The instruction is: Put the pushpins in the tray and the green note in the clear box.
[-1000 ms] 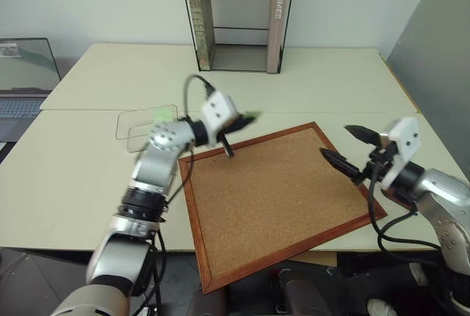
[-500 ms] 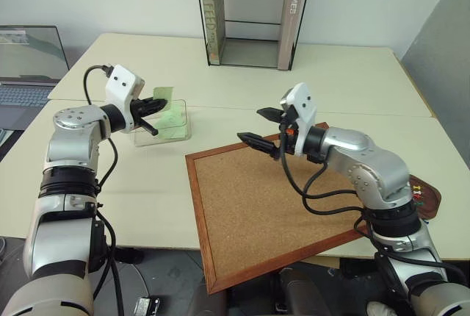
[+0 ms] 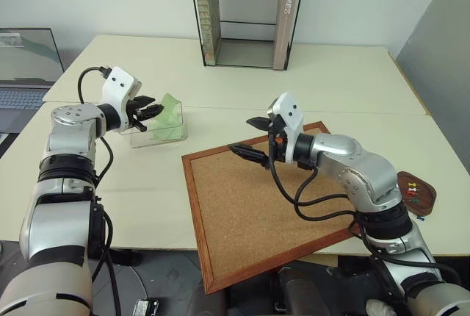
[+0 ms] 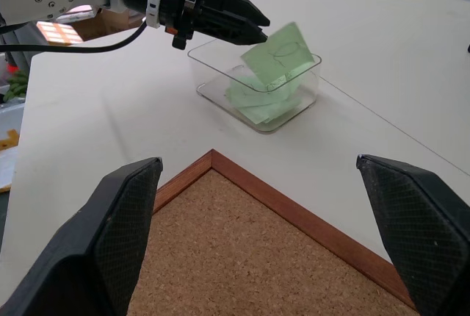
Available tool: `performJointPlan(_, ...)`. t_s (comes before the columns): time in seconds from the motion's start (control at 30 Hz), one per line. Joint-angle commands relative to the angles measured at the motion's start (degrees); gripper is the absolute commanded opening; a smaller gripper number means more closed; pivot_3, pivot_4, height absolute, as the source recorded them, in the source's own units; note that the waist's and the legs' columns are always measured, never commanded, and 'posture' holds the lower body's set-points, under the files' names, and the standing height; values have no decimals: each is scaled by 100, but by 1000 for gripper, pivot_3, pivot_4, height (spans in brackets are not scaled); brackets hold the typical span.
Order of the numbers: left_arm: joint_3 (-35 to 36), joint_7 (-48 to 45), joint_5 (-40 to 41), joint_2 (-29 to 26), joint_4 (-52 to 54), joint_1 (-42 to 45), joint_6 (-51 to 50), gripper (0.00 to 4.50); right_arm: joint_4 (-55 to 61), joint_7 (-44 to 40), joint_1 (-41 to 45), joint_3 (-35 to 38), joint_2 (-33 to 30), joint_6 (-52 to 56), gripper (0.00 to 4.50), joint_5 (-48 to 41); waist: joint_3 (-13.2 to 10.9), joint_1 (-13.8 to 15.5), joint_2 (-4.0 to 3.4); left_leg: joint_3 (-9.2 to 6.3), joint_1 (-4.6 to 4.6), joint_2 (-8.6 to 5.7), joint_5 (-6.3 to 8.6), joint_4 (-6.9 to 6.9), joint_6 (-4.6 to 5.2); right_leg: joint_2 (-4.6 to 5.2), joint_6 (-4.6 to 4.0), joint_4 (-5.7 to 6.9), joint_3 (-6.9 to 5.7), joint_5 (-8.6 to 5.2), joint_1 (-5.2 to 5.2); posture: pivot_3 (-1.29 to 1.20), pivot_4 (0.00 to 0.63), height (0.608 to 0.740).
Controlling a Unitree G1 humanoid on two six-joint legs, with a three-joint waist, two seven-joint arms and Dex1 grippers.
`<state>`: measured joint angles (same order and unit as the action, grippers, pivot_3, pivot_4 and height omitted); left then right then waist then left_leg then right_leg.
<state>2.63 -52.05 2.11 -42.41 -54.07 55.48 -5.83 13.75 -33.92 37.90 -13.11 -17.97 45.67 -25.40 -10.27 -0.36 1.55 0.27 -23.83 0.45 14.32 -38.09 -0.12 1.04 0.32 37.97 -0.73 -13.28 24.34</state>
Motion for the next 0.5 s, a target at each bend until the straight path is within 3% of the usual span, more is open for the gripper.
performJointPlan(0.03, 8, -106, -34, -159, 96, 211, 67, 2615, 244, -83, 34, 65, -22, 5, 4500, -43, 0, -2, 0, 1, 0, -1, 0, 0, 0, 0, 0, 0, 0, 0, 0, 0, 150, 740)
performJointPlan(0.17, 2, -216, -47, -205, 219, 181, 6, 3193, 199, -103, 58, 83, 4, -8, 4500, -39, 0, -10, 0, 3, 0, -1, 0, 0, 0, 0, -1, 0, 0, 1, 0, 0, 150, 740)
performJointPlan(0.37, -6, -398, -62, -363, 560, 32, -184, 4421, 131, -127, 89, 108, 62, -47, 4500, -30, 0, -17, 0, 2, 0, 0, 0, 0, 0, 0, -1, 1, 2, 1, 1, 0, 150, 740)
performJointPlan(0.5, -69, -582, -96, -522, 907, -129, -315, 4475, 72, -147, 109, 117, 90, -97, 4500, -15, 0, -22, 0, 2, 1, 0, 0, -1, 0, 0, -1, 2, 3, 1, 1, 0, 150, 740)
